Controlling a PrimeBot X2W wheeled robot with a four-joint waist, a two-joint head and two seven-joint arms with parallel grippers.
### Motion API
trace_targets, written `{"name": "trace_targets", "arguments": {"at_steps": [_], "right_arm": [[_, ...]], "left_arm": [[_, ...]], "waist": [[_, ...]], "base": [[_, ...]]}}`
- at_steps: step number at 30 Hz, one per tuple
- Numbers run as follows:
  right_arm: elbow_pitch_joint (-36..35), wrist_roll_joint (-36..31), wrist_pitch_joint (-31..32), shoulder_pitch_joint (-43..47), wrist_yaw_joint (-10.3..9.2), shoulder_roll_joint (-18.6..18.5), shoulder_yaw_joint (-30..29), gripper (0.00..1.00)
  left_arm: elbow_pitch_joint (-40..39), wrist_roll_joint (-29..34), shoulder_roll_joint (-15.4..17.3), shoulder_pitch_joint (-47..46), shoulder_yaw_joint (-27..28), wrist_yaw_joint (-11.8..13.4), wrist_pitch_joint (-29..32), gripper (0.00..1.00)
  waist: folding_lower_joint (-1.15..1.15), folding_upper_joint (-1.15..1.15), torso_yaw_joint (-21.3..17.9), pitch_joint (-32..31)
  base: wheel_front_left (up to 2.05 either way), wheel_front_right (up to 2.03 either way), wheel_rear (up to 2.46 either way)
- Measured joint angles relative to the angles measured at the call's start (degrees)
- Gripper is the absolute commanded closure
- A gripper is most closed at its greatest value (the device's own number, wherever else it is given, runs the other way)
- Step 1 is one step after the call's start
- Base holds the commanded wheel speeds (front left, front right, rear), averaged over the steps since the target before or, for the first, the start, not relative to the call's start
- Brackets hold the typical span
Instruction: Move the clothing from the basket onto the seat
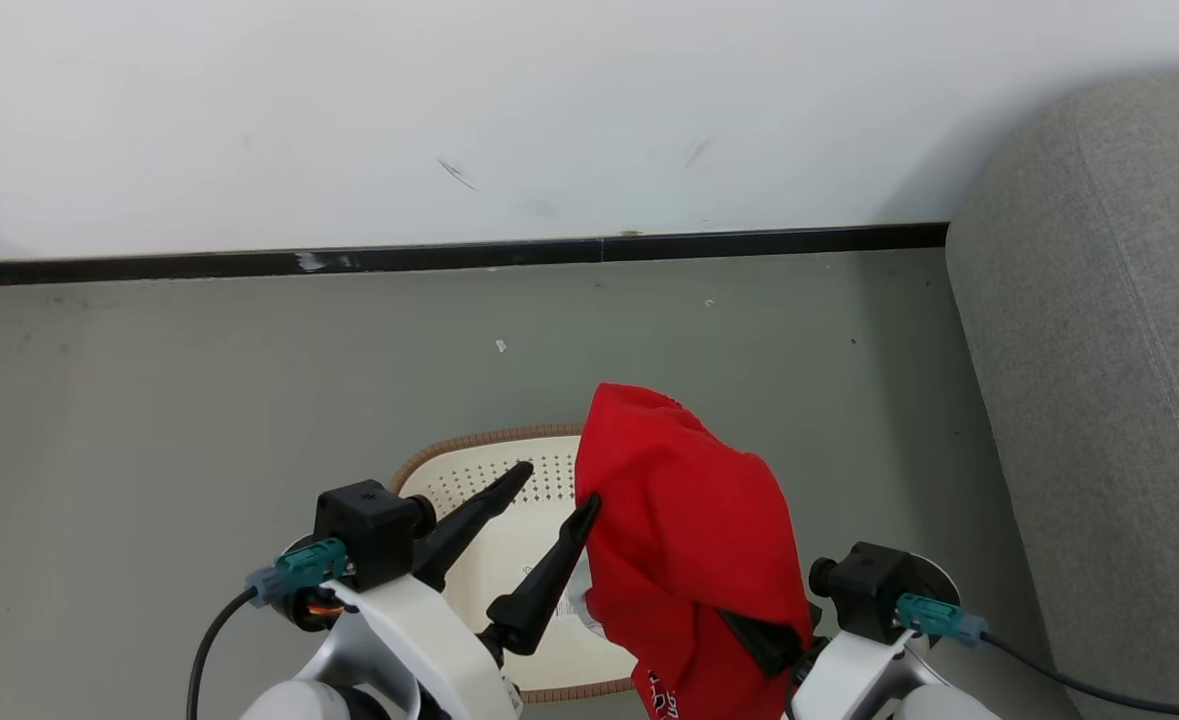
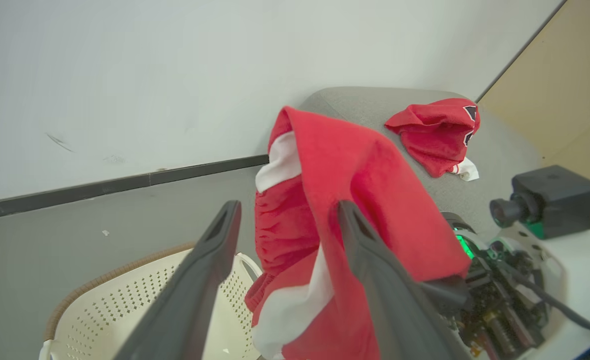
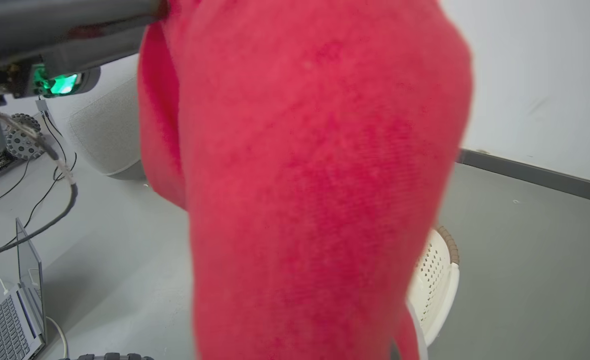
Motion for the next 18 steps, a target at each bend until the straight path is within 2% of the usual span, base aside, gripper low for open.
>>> {"name": "trace_targets", "arguments": {"at_steps": [6,18], "right_arm": [[-0.05,0.99,0.00,0.00,0.00,-0.15,-1.82,1.00],[-1.46,1.43,0.00,0.99,-0.01,-1.05,-12.35,1.00]], "left_arm": [[-0.40,0.14,-0.35,0.35,0.29,-0.03,-2.41,0.00],[-4.00,3.07,1.33,2.42,-0.73,-1.98,-6.88,0.00]], "waist": [[0.00,0.00,-0.86,0.54],[0.00,0.00,-3.77,0.83]], "base": [[0.00,0.00,0.00],[0.00,0.00,0.00]]}}
